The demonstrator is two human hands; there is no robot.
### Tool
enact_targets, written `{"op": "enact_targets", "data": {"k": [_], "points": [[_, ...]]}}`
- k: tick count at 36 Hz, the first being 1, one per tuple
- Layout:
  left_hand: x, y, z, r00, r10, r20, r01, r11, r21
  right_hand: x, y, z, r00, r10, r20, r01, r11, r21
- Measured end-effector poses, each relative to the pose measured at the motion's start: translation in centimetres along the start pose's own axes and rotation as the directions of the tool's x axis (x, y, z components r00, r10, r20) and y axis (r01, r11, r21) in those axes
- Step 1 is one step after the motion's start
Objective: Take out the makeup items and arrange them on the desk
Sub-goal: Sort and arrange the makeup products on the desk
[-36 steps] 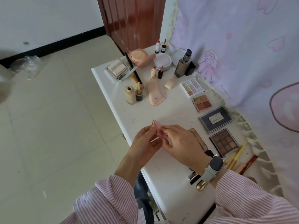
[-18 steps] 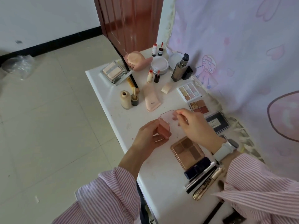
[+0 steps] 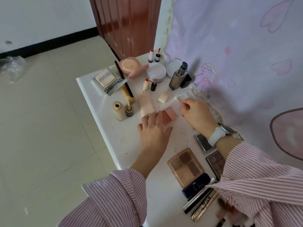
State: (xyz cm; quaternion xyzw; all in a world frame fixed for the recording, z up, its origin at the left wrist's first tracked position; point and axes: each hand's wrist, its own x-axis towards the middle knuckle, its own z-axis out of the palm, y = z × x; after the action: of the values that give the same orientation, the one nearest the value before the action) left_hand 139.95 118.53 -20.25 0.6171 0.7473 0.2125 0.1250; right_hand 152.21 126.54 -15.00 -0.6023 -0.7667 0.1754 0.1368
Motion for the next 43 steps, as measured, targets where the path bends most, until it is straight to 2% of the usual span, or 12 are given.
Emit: {"op": "enact_targets", "data": {"k": [4, 12, 18, 28, 34, 36, 39, 43], "points": [[0.8, -0.3, 0.5, 0.996, 0.021, -0.090, -0.011, 0.994, 0.105, 0.6, 0.6, 0.4, 0.998, 0.059, 0.036, -0.062, 0.994, 0.092], [2.1, -0.7, 1.0, 0.989, -0.046, -0.140, 0.062, 0.992, 0.112, 1.3, 0.6, 0.4, 0.989, 0.143, 0.038, -0.148, 0.964, 0.221], [2.7, -0.8, 1.3, 0.991, -0.054, -0.121, 0.068, 0.991, 0.114, 1.9, 1.0, 0.6, 0.988, 0.152, -0.021, -0.146, 0.975, 0.168], [2.0, -0.1, 0.5, 0.999, -0.007, -0.040, 0.012, 0.990, 0.138, 1.1, 1.5, 0.1, 0.989, 0.133, -0.068, -0.117, 0.972, 0.202], [-1.2, -0.3, -0.5, 0.998, 0.031, -0.059, -0.027, 0.997, 0.069, -3.4, 1.4, -0.7, 0.978, 0.021, -0.207, 0.023, 0.978, 0.205], [-2.7, -0.7, -0.7, 0.998, 0.042, -0.048, -0.040, 0.997, 0.059, -5.6, 1.5, -0.7, 0.984, -0.012, -0.179, 0.050, 0.977, 0.205], [-5.1, -1.5, -0.9, 0.997, 0.065, -0.045, -0.062, 0.996, 0.057, -9.1, 1.2, -0.6, 0.998, -0.032, -0.057, 0.043, 0.981, 0.191], [-7.9, -3.0, -1.1, 0.998, 0.069, -0.005, -0.069, 0.996, 0.060, -13.6, 0.4, 0.2, 0.991, -0.072, 0.110, 0.075, 0.997, -0.031]]}}
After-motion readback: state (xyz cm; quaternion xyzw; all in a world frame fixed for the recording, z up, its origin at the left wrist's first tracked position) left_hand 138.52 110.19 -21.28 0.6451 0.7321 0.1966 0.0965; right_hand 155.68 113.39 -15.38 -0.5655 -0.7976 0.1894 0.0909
